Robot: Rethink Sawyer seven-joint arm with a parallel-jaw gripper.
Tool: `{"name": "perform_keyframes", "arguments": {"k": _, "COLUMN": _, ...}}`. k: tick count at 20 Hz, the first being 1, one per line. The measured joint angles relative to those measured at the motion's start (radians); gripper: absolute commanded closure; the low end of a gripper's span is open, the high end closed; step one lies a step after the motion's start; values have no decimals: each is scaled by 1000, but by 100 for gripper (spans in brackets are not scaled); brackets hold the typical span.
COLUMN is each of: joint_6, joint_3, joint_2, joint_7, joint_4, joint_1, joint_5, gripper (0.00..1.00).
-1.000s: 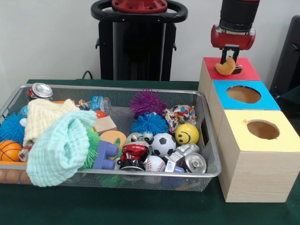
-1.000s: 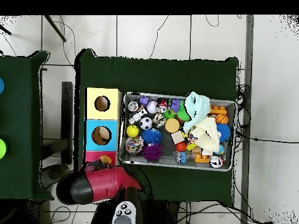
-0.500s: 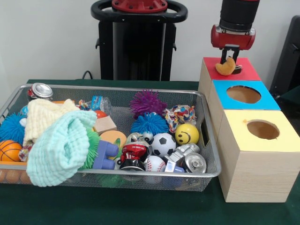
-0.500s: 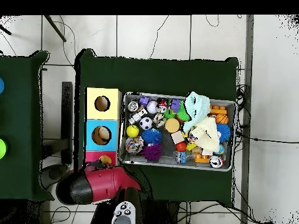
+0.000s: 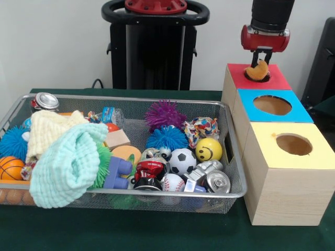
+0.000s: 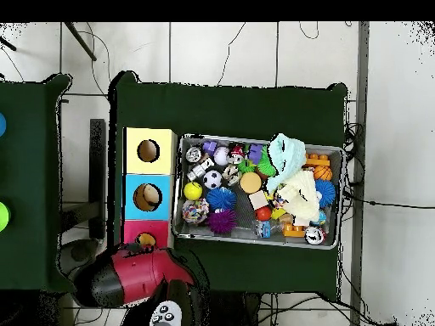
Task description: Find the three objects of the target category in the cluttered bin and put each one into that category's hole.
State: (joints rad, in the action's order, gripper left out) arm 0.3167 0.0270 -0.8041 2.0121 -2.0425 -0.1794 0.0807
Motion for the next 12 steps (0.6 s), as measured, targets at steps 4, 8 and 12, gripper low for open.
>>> {"name": "perform_keyframes", "arguments": {"k": 4, "joint_6": -16, "joint_3": 16, "joint_2": -2, "joint_7": 0, "joint_4": -1, "joint_1": -22, "joint_5": -1, "gripper": 100}}
{"name": "perform_keyframes", "arguments": {"k": 8, "joint_6": -25, "joint_3": 27, "joint_2": -2, "joint_7": 0, "joint_4": -1, "joint_1": -35, "joint_5": -1, "gripper": 100}}
{"name": "perform_keyframes", "arguments": {"k": 12, "joint_6": -30, "joint_3": 34, "joint_2": -2, "joint_7": 0, "joint_4": -1, "joint_1": -41, "joint_5": -2, "gripper": 100}}
